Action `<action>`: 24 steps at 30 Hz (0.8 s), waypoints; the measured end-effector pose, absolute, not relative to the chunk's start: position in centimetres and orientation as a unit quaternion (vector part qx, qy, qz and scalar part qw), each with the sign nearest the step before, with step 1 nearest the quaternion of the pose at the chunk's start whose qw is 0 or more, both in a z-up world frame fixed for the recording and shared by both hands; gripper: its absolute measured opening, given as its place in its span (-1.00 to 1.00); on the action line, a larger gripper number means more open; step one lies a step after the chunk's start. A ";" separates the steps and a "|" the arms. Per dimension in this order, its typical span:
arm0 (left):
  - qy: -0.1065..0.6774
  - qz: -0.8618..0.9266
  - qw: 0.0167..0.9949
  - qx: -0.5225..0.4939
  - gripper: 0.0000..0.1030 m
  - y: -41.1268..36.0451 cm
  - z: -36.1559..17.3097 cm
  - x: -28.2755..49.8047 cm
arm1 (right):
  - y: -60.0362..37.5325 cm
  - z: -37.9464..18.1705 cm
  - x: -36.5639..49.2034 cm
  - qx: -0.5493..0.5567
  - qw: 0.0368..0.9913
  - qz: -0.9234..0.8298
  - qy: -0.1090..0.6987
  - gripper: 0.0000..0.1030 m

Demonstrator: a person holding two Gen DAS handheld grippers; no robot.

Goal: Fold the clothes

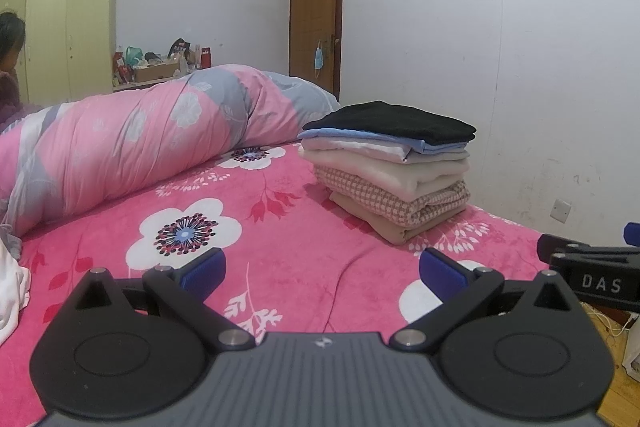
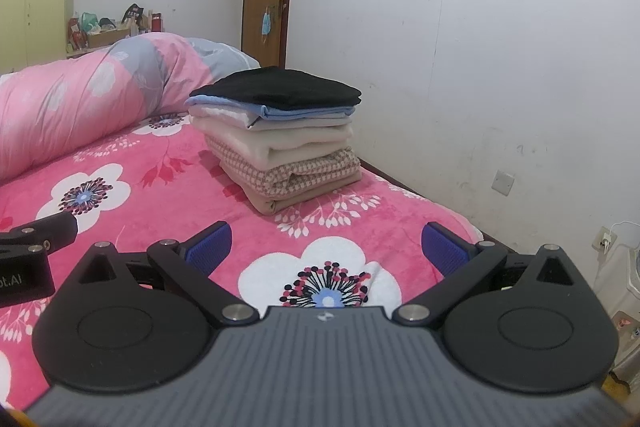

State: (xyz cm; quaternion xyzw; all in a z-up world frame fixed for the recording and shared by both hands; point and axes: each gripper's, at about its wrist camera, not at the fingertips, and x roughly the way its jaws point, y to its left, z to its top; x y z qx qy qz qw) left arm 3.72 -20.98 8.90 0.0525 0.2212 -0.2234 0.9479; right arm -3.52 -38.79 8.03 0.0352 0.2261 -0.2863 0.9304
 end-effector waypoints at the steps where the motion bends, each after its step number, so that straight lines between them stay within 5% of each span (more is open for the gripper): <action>1: 0.221 -0.223 0.948 0.052 1.00 -21.0 8.9 3.7 | -38.8 8.0 -3.5 0.035 0.930 -0.287 0.226 0.97; 24: 0.223 -0.226 0.947 0.053 1.00 -20.8 8.8 3.6 | -38.6 7.9 -3.8 0.038 0.930 -0.287 0.226 0.97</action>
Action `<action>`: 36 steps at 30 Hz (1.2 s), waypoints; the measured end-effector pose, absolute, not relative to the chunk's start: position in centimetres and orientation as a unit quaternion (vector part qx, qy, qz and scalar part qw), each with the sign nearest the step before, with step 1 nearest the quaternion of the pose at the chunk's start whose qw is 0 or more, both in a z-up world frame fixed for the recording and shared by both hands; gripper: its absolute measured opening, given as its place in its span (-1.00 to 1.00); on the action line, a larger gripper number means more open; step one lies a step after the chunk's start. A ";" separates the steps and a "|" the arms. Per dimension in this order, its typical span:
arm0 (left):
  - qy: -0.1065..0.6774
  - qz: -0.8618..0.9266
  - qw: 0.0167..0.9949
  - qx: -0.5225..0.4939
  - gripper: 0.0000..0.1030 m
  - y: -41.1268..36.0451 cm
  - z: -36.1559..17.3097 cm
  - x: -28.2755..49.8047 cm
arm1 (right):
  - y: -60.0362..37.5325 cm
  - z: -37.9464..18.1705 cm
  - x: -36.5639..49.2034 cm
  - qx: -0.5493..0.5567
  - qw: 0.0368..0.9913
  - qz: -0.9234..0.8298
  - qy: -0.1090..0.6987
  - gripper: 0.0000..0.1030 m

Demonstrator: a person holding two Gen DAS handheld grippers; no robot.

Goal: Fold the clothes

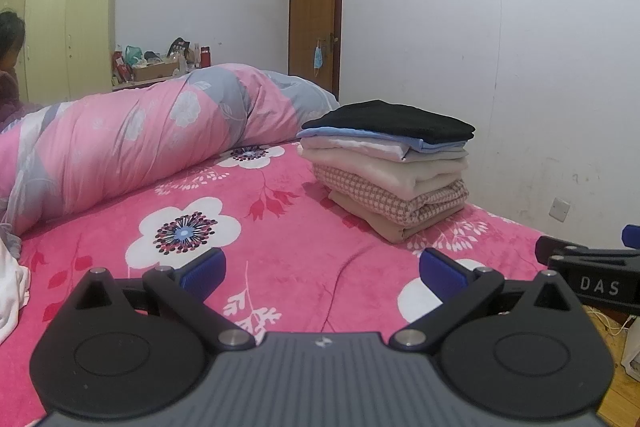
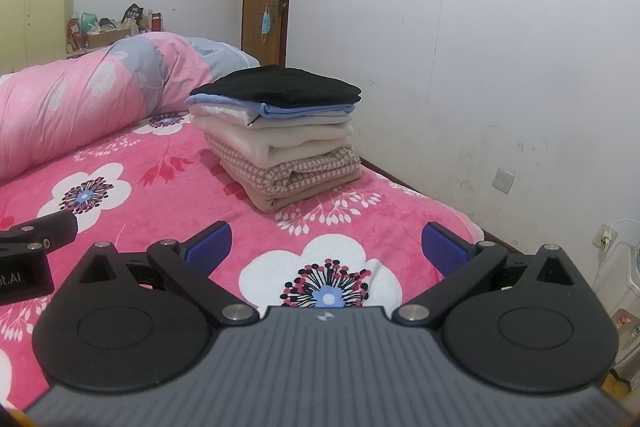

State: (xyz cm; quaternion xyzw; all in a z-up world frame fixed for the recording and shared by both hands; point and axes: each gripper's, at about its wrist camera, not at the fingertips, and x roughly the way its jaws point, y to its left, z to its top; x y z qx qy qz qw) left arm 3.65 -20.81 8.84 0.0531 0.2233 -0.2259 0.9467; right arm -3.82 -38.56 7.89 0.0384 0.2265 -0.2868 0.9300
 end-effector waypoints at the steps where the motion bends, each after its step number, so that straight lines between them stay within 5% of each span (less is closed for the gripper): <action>1: 0.224 -0.226 0.947 0.054 1.00 -20.8 8.8 3.6 | -38.6 7.9 -3.8 0.038 0.930 -0.287 0.227 0.97; 36: 0.222 -0.225 0.947 0.056 1.00 -21.0 8.7 3.7 | -38.9 7.9 -3.6 0.040 0.930 -0.283 0.230 0.97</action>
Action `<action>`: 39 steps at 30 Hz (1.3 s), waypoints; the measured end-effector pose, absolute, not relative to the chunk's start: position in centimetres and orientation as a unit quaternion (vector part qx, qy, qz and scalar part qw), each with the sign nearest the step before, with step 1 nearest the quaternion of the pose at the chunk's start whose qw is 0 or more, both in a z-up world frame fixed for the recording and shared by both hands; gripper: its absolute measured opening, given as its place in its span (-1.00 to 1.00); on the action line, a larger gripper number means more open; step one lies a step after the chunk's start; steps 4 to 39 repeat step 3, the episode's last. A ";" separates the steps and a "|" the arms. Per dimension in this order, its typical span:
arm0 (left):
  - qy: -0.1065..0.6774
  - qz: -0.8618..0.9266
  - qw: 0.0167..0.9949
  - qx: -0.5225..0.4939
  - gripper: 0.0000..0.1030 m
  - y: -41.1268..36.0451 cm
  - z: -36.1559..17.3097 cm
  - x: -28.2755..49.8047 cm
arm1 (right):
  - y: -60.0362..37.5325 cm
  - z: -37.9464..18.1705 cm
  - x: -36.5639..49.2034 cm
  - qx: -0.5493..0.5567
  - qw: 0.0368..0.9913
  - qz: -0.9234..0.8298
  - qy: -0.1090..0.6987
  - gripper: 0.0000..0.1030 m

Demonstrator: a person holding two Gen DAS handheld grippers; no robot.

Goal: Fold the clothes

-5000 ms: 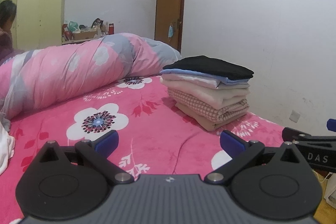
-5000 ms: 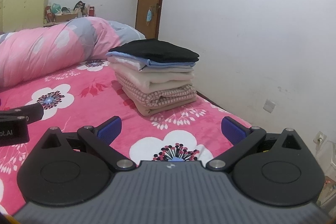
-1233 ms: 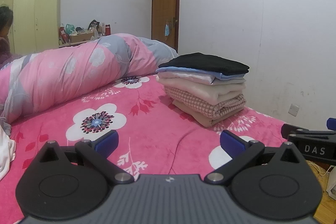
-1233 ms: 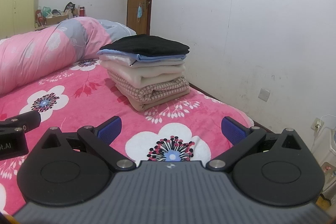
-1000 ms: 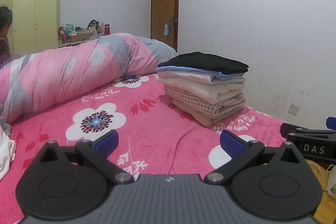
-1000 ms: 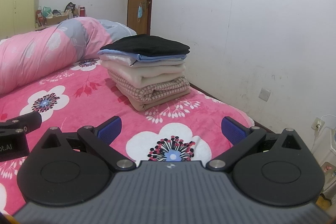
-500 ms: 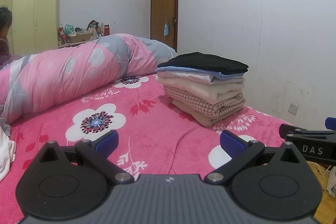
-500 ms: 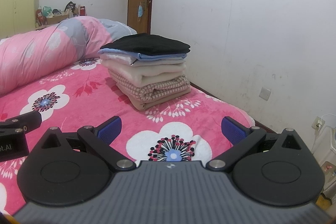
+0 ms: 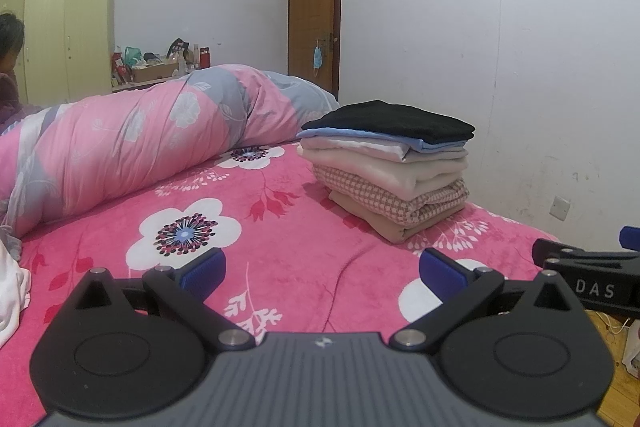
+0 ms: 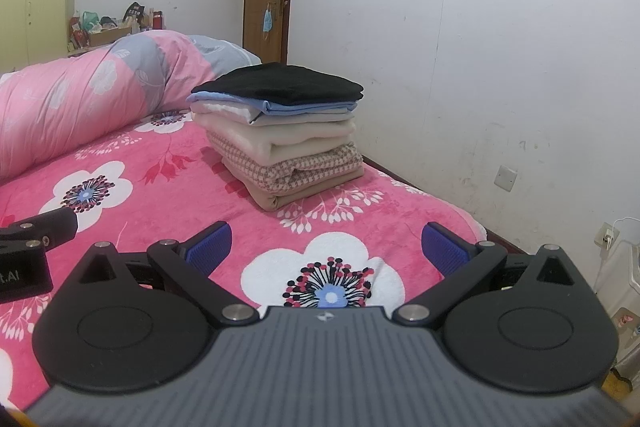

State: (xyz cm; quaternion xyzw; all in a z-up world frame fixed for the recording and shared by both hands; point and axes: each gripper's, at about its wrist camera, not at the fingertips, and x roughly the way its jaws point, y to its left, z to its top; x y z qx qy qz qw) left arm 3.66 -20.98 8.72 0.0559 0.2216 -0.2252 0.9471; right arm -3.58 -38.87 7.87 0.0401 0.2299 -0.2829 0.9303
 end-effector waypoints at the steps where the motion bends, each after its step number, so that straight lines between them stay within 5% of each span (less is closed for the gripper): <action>1: 0.222 -0.225 0.947 0.056 1.00 -21.0 8.7 3.7 | -38.9 7.9 -3.6 0.040 0.930 -0.283 0.230 0.97; 39: 0.222 -0.224 0.947 0.057 1.00 -21.0 8.7 3.7 | -38.9 7.8 -3.6 0.040 0.930 -0.283 0.230 0.97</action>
